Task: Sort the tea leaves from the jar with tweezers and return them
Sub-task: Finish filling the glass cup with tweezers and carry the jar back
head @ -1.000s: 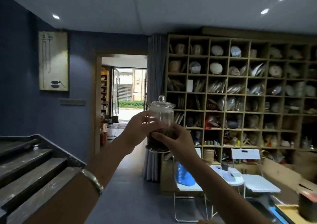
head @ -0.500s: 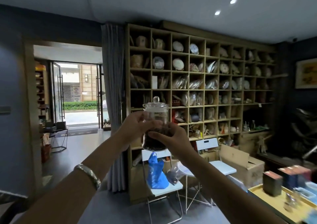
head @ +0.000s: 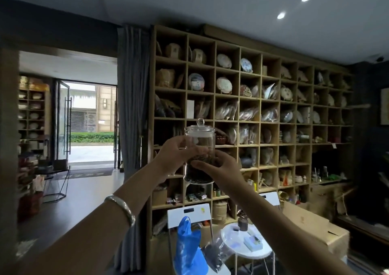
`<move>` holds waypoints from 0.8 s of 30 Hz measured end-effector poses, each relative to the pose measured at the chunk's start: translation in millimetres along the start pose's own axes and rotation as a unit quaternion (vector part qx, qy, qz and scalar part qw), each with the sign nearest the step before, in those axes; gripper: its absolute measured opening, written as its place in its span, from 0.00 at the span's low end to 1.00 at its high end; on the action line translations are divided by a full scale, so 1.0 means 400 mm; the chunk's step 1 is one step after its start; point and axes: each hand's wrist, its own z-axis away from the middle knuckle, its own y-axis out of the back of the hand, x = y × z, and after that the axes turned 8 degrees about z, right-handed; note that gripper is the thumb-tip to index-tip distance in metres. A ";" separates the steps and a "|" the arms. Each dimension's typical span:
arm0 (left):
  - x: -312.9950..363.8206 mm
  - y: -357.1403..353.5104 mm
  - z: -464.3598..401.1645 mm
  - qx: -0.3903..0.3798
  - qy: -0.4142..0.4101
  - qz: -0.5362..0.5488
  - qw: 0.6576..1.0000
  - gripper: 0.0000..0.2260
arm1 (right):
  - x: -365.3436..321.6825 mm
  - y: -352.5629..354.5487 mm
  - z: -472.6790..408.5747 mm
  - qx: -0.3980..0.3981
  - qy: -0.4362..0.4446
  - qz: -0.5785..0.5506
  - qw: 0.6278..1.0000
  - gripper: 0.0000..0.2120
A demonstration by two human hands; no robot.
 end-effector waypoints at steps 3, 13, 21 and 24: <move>-0.095 0.024 -0.110 -0.011 0.007 -0.003 1.000 0.21 | 0.087 -0.017 -0.107 0.004 -0.003 -0.017 1.000 0.23; -0.490 0.074 -0.535 -0.039 0.018 0.016 0.999 0.18 | 0.469 -0.045 -0.527 0.056 -0.022 0.011 0.998 0.34; -0.748 0.088 -0.922 -0.063 0.016 0.032 0.997 0.20 | 0.709 -0.023 -0.887 0.071 -0.041 0.023 0.996 0.33; -0.842 0.091 -1.026 -0.053 0.023 0.049 0.997 0.19 | 0.792 -0.016 -0.993 0.052 -0.043 0.033 0.997 0.31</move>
